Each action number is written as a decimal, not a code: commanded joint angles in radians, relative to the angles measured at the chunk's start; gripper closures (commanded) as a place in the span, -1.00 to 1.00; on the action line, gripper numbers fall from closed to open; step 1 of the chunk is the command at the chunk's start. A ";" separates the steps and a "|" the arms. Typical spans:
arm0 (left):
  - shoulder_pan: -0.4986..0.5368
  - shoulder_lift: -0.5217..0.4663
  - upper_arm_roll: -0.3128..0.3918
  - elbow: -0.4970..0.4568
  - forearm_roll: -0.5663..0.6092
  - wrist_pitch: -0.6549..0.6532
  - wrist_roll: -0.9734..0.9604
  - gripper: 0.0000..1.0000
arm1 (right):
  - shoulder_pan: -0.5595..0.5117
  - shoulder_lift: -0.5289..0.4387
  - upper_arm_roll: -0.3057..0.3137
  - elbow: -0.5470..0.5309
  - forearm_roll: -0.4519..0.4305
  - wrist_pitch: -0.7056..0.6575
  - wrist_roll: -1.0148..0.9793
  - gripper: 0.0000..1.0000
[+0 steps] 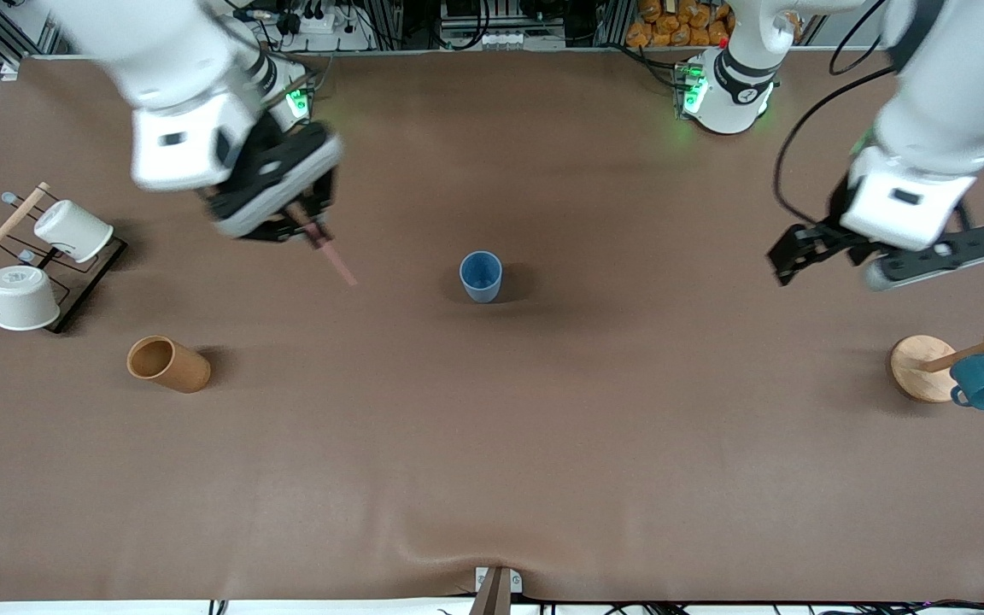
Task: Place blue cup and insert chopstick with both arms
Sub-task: 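Release the blue cup with the left gripper while the right gripper carries the chopstick, then lower the pink chopstick into the blue cup with the right gripper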
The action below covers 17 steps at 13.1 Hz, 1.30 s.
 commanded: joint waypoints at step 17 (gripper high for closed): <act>0.060 -0.088 0.117 -0.023 -0.078 -0.182 0.363 -1.00 | 0.247 0.219 -0.009 -0.140 -0.046 0.264 0.466 1.00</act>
